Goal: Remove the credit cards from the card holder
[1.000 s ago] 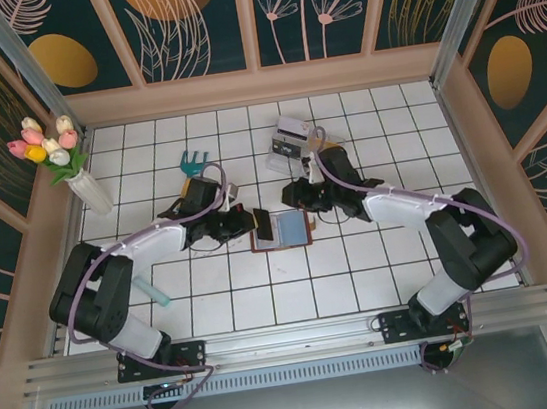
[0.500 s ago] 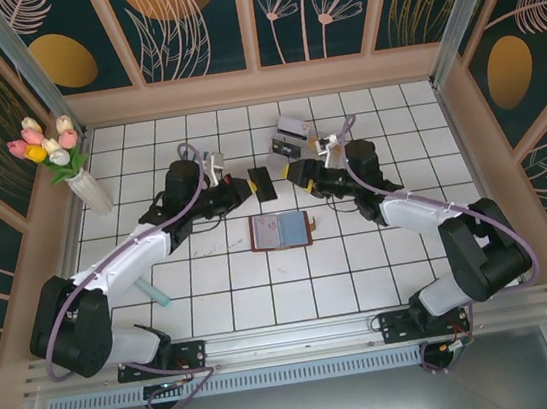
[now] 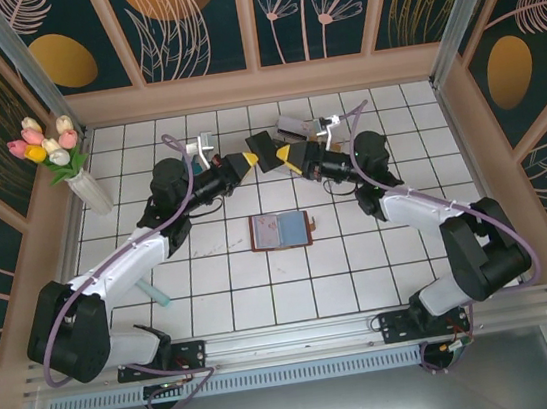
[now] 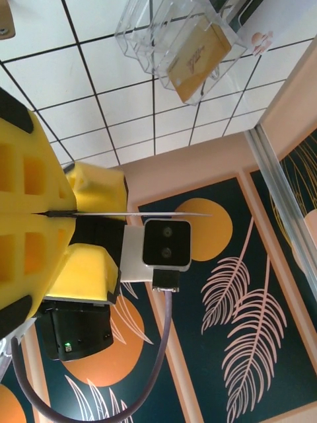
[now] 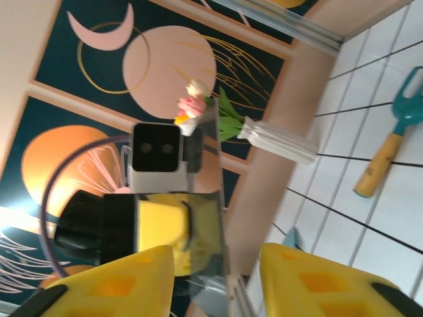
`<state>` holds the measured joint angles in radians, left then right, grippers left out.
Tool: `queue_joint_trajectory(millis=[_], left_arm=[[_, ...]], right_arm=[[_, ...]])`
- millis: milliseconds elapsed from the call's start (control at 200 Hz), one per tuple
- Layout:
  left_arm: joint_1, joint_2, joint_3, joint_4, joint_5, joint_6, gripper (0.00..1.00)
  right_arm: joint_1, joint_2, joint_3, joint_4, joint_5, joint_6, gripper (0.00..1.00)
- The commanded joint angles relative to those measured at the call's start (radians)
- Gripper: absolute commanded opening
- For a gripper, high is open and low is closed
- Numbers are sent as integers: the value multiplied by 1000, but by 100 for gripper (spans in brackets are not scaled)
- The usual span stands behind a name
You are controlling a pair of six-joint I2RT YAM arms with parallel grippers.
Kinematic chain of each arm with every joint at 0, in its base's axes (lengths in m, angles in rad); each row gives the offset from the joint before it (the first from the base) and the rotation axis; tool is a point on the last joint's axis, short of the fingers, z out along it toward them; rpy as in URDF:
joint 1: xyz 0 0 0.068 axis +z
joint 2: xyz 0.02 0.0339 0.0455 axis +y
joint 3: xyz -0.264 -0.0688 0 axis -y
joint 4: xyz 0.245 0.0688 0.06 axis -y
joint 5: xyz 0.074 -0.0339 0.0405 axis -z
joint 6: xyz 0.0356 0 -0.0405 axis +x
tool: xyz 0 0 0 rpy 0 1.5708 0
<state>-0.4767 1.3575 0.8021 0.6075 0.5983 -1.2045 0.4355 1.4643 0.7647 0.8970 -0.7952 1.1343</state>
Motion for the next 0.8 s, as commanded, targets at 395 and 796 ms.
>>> queue_joint_trajectory(millis=[395, 796], left_arm=[[4, -51, -28, 92, 11, -97, 0], [41, -43, 72, -495, -238, 259, 90]], right_arm=[[34, -76, 67, -62, 22, -1, 1], [-20, -164, 213, -666, 263, -631, 0]])
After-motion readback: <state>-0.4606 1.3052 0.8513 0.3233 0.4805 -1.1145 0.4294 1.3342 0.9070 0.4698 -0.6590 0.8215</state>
